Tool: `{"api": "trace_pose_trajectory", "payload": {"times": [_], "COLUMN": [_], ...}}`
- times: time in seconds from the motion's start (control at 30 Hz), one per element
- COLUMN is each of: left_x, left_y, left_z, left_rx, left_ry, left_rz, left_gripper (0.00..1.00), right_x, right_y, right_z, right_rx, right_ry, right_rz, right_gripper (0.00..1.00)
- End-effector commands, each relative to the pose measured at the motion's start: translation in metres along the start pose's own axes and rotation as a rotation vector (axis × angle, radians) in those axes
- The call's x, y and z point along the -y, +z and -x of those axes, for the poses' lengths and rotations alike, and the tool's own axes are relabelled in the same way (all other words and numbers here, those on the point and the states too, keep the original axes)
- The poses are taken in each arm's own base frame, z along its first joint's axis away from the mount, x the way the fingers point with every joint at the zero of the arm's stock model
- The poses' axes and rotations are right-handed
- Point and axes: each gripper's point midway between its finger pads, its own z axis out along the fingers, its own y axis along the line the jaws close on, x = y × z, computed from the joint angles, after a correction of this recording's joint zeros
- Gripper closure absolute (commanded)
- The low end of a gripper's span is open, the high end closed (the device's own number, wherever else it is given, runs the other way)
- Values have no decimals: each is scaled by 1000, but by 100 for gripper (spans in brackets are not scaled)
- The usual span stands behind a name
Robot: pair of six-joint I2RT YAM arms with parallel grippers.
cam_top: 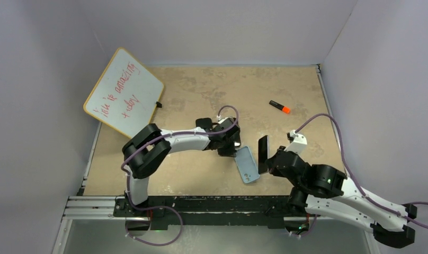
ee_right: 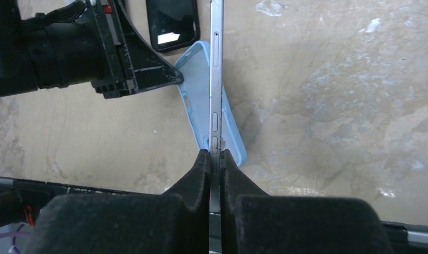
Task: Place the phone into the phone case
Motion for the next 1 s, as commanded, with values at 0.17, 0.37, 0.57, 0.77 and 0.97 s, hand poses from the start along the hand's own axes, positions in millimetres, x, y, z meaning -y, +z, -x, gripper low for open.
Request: {"api": "trace_pose_trajectory", "payload": {"times": [0.17,0.37,0.57,0.77,0.97], "left_x": [-74,-106,-124,-135,-139], "left_y": [-72,-95,-90,-84,-86], "left_z": [9,1,-19,-21,-1], "left_rx": [-15,-53,-94,-108,-46], "left_ry": [40,67,34,30,-75], "left_rz": [51,90,60,73,28], "left_gripper": [100,100,100,100,100], "right_x": [-79,-109,-125,-143,-148], "right_y": [16,24,29,32,37], "right_z": [-2,-11,-15,-19,-23], "right_rx": [-19,-50,-66,-65,-80], "right_ry": [-17,26,32,58,83], "right_rz": [257,360,404,487,489], "right_gripper": [100,100,100,100,100]}}
